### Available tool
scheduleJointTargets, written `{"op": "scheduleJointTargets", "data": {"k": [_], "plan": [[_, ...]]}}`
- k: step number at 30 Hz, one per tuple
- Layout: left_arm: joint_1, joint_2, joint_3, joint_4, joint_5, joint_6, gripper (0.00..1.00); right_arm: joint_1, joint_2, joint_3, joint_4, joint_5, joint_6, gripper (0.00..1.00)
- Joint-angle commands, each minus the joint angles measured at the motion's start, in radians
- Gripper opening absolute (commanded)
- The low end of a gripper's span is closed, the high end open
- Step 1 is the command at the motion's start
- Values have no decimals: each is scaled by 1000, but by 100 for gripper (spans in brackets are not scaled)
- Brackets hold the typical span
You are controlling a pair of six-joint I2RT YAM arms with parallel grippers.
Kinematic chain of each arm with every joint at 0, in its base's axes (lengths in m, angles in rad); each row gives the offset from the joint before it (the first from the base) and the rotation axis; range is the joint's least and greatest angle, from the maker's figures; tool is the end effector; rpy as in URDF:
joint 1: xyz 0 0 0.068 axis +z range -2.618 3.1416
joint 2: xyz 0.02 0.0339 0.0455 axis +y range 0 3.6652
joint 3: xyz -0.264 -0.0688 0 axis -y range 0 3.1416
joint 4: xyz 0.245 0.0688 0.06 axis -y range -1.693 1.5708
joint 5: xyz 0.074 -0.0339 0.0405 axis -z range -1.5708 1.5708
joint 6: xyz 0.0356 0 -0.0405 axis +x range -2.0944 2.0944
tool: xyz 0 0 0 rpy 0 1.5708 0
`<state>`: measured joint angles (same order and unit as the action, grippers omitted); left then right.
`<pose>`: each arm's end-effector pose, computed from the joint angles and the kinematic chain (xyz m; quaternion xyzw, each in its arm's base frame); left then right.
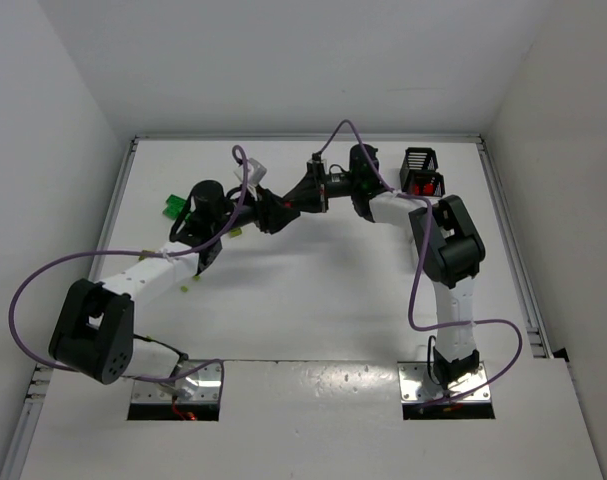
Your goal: Sort the legos into containers by color
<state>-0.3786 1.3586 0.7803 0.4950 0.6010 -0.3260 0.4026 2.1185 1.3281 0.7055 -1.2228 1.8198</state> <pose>0.2763 -0.1316 0.2793 0.2188 0.6974 -0.4276 0.5318 0.4086 0.2104 0.1997 -0.0976 -0.7106 -0.6840 0.1332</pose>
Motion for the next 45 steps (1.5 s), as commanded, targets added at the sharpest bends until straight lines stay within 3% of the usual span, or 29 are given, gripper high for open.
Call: {"op": "scheduleJointTargets", "data": {"k": [1, 14, 32, 38, 42, 45], "plan": [[33, -4, -16, -55, -101, 15, 56, 42, -60, 40, 37, -55, 7, 2], [128, -23, -26, -44, -175, -41, 57, 33, -60, 22, 37, -55, -11, 0], [271, -90, -47, -131, -86, -35, 59, -15, -98, -39, -57, -64, -123, 0], [291, -121, -23, -271, -64, 77, 62, -120, -158, -50, -274, -32, -397, 0], [270, -92, 88, -496, -109, 191, 64, -229, -238, -30, -518, 26, -676, 0], [270, -67, 134, -611, -135, 225, 64, -330, -320, 26, -795, 139, -945, 0]]}}
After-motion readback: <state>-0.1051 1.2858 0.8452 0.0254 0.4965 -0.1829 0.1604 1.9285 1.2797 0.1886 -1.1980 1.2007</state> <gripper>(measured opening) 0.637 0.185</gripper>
